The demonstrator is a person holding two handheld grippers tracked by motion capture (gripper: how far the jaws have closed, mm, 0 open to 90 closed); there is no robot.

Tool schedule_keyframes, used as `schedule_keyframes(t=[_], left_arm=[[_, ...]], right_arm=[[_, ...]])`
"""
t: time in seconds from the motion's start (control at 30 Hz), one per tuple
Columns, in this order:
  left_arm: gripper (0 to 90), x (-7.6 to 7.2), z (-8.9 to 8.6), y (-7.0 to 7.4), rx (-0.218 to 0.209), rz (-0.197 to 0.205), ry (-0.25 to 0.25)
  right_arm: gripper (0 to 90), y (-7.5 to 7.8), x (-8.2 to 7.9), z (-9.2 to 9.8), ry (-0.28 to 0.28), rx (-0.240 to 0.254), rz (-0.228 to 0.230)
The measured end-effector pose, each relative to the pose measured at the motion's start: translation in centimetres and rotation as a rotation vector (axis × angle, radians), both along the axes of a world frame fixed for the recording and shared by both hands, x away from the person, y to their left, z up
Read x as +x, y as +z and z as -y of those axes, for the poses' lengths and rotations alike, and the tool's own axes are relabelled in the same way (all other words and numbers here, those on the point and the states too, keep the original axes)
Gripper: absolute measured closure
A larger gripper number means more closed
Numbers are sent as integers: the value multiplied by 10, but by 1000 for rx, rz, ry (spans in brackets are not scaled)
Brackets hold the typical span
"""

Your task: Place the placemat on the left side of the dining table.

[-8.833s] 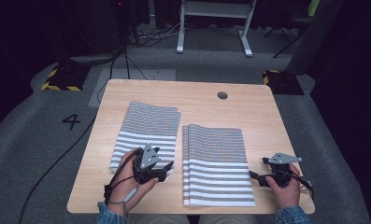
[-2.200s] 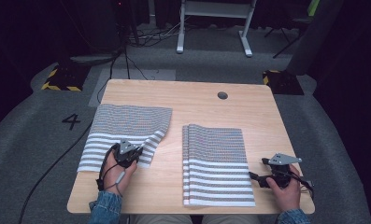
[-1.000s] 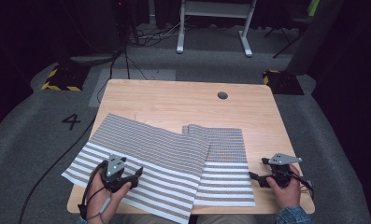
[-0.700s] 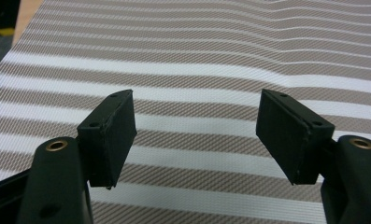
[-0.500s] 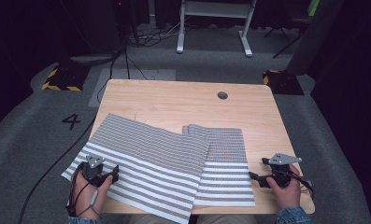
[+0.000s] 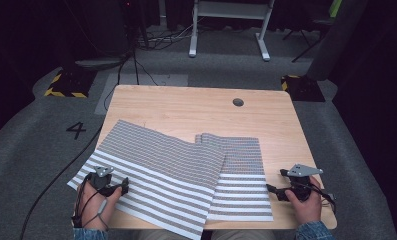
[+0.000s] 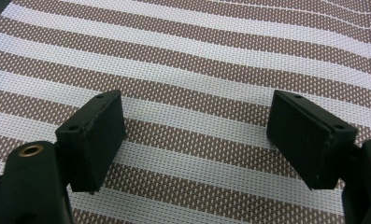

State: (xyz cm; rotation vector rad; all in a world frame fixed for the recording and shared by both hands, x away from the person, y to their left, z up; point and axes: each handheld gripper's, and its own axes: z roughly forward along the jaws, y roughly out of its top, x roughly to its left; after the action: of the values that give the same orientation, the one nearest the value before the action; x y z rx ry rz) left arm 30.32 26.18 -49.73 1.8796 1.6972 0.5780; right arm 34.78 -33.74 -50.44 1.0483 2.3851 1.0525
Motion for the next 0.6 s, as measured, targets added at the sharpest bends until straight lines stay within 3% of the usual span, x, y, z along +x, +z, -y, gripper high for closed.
schedule_keyframes(t=[0.13,0.23,0.33,0.47,0.53,0.6], left_arm=[[257,3,1,-1,1,25,-20],[358,6,3,0,2,39,-41],[488,7,5,0,-3,50,-49],[743,9,15,3,15,46,-110],[816,10,18,5,37,54,-120],[827,11,19,8,36,59,-128]], right_arm=[[135,0,0,0,0,-1,0],[136,0,0,0,0,0,0],[136,0,0,0,0,0,0],[135,0,0,0,0,0,0],[136,0,0,0,0,-1,0],[135,0,0,0,-1,-2,0]])
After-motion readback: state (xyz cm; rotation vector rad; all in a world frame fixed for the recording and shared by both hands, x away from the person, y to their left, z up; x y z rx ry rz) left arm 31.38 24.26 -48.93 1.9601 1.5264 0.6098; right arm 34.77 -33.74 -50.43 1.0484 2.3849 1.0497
